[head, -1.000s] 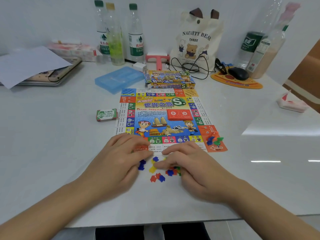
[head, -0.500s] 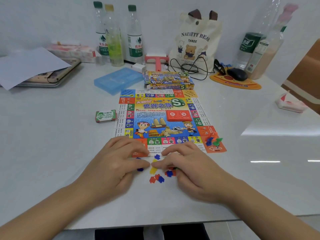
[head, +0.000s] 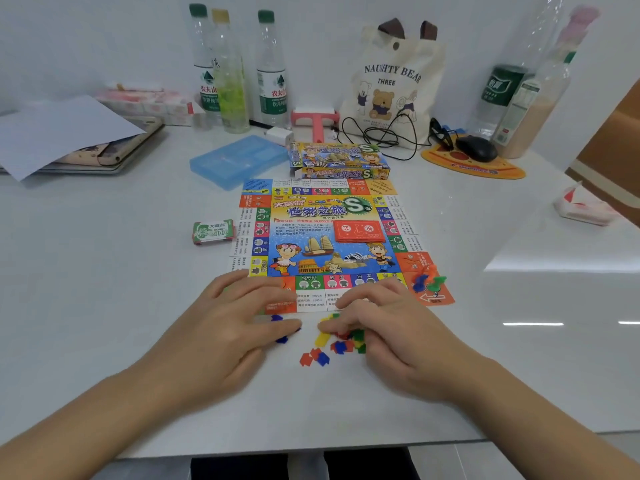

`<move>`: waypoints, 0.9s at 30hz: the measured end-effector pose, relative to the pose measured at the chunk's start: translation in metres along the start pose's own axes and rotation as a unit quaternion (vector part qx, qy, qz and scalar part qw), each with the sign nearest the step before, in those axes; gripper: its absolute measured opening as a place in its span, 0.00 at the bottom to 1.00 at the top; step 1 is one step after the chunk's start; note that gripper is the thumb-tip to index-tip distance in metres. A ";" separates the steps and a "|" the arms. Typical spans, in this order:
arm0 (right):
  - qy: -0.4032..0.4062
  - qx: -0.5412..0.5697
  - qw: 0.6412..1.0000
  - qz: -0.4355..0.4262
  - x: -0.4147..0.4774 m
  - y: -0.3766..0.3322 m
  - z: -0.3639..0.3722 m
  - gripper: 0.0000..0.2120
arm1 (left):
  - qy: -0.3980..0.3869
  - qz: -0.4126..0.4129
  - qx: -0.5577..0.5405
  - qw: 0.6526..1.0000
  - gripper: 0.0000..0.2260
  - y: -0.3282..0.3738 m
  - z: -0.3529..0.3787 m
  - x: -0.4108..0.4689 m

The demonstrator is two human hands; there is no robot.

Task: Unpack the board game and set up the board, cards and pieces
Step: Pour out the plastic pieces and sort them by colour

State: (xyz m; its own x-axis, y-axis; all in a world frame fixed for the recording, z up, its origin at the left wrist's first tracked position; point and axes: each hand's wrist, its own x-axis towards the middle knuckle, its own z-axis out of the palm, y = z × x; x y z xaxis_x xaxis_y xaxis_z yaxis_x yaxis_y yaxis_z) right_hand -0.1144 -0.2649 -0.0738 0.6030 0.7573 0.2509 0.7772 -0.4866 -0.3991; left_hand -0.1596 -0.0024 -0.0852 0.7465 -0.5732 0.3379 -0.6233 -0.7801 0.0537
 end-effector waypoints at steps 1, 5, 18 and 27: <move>0.005 0.002 1.000 0.001 0.000 0.001 0.000 0.19 | 0.000 0.013 -0.002 1.000 0.17 -0.001 -0.001 -0.004; 0.018 0.001 1.000 0.004 -0.001 0.004 0.001 0.20 | -0.017 0.055 -0.021 0.998 0.19 -0.003 -0.002 -0.019; 0.050 0.022 0.998 -0.003 -0.009 0.003 -0.001 0.22 | -0.024 0.042 -0.026 0.998 0.19 0.006 -0.010 -0.033; 0.008 -0.005 0.999 -0.048 -0.027 -0.011 0.003 0.23 | -0.053 0.046 0.016 0.997 0.22 0.021 -0.002 -0.019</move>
State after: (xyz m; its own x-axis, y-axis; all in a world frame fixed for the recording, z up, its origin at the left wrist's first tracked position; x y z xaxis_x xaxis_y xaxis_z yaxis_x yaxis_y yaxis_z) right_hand -0.1394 -0.2784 -0.0790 0.5291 0.7929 0.3023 0.8329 -0.4173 -0.3635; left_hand -0.1871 -0.0072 -0.0885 0.7082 -0.6642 0.2396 -0.6833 -0.7301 -0.0043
